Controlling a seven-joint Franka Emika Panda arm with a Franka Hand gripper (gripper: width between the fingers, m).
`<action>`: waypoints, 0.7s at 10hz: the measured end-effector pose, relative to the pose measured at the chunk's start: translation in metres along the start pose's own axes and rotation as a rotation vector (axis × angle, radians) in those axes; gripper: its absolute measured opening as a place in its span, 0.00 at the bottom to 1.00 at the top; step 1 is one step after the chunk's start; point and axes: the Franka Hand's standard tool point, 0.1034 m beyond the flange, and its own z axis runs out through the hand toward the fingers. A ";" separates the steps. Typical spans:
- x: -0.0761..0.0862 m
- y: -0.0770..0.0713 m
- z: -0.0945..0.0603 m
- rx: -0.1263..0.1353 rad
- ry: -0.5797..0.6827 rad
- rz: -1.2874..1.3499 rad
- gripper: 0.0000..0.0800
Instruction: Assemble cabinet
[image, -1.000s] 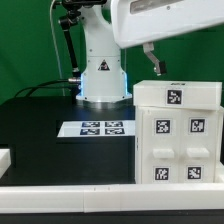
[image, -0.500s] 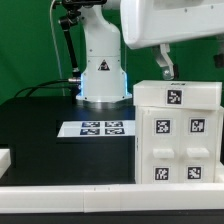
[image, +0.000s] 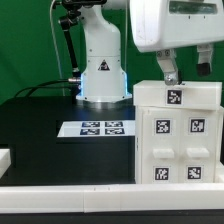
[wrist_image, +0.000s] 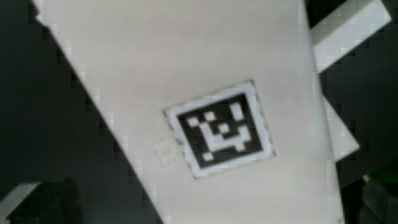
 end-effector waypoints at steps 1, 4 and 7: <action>-0.003 0.000 0.003 0.003 -0.004 0.002 1.00; -0.015 -0.004 0.015 0.020 -0.024 0.012 1.00; -0.016 -0.003 0.015 0.020 -0.025 0.038 0.94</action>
Offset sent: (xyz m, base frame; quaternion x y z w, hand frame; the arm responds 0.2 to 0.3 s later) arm -0.0087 0.0003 -0.0136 0.0041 0.0044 0.0023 1.0000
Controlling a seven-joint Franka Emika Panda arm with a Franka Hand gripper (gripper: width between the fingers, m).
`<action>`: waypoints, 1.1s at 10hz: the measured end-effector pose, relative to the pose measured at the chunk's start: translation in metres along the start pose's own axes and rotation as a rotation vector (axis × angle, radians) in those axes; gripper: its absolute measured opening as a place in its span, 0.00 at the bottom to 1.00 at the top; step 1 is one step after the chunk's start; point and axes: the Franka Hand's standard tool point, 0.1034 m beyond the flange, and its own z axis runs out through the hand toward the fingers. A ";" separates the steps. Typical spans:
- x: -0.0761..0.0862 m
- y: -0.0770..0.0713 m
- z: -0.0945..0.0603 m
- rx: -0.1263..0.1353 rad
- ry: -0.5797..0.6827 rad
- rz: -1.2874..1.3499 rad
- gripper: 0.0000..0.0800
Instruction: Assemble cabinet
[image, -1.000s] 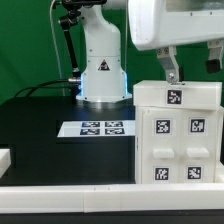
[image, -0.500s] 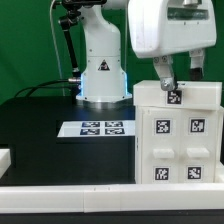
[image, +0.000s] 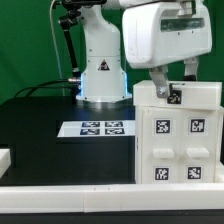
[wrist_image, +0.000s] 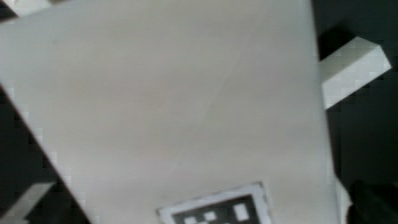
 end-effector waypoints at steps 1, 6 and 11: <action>0.000 0.000 0.000 0.001 -0.001 0.027 0.71; -0.001 0.000 0.001 0.002 0.002 0.321 0.70; 0.000 0.001 0.000 -0.026 0.048 0.806 0.70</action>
Offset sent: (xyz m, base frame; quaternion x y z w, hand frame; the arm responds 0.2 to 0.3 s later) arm 0.0000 0.0000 0.0000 0.0000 0.0000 0.1296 0.9916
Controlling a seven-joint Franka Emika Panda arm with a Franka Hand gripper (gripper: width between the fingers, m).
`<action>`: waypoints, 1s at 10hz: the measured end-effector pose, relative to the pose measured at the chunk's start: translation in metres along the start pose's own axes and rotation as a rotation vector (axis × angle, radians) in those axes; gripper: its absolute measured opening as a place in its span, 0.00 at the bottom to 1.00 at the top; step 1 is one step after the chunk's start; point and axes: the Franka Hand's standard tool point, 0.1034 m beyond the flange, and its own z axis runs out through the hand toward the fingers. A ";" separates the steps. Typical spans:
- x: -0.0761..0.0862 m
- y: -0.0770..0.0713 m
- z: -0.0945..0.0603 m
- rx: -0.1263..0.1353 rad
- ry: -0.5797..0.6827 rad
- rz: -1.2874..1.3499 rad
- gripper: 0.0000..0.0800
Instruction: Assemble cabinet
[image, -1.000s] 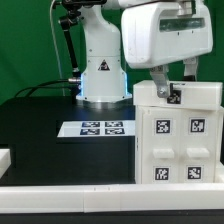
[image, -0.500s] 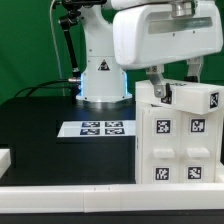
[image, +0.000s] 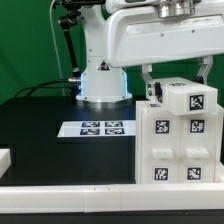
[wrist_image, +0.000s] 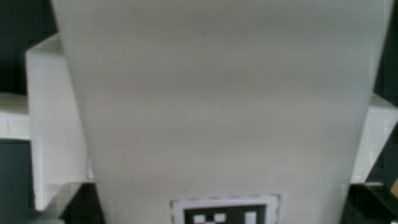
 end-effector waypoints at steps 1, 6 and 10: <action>0.001 0.000 0.000 -0.001 0.011 0.128 0.70; 0.000 -0.002 0.001 0.002 0.012 0.615 0.70; 0.001 -0.002 0.002 0.010 0.011 0.995 0.70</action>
Offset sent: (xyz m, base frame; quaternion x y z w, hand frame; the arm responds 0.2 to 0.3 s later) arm -0.0060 0.0046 -0.0040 -0.0197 -0.0132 0.2669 0.9634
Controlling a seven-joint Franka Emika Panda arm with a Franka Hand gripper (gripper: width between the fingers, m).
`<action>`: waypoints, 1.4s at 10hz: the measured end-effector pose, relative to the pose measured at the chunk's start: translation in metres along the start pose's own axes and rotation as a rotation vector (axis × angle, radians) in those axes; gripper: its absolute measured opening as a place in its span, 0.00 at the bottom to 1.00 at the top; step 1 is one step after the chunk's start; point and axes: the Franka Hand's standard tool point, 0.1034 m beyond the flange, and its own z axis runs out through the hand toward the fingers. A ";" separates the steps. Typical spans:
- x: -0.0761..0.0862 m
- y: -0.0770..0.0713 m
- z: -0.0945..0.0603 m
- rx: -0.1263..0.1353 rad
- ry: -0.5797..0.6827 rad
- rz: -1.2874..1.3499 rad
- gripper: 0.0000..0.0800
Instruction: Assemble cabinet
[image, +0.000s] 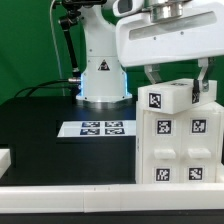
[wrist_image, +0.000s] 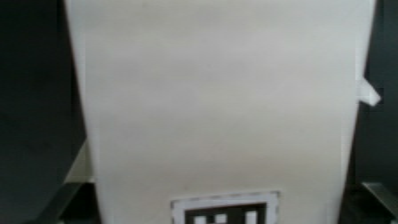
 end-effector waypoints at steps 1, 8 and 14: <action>0.000 0.000 0.000 0.006 -0.008 0.091 0.70; 0.000 0.000 0.001 0.027 -0.066 0.611 0.70; 0.004 0.000 -0.001 0.035 -0.095 0.934 0.70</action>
Offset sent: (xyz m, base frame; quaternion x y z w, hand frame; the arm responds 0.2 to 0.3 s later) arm -0.0017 -0.0055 -0.0036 0.0098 -0.0200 0.2006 0.9794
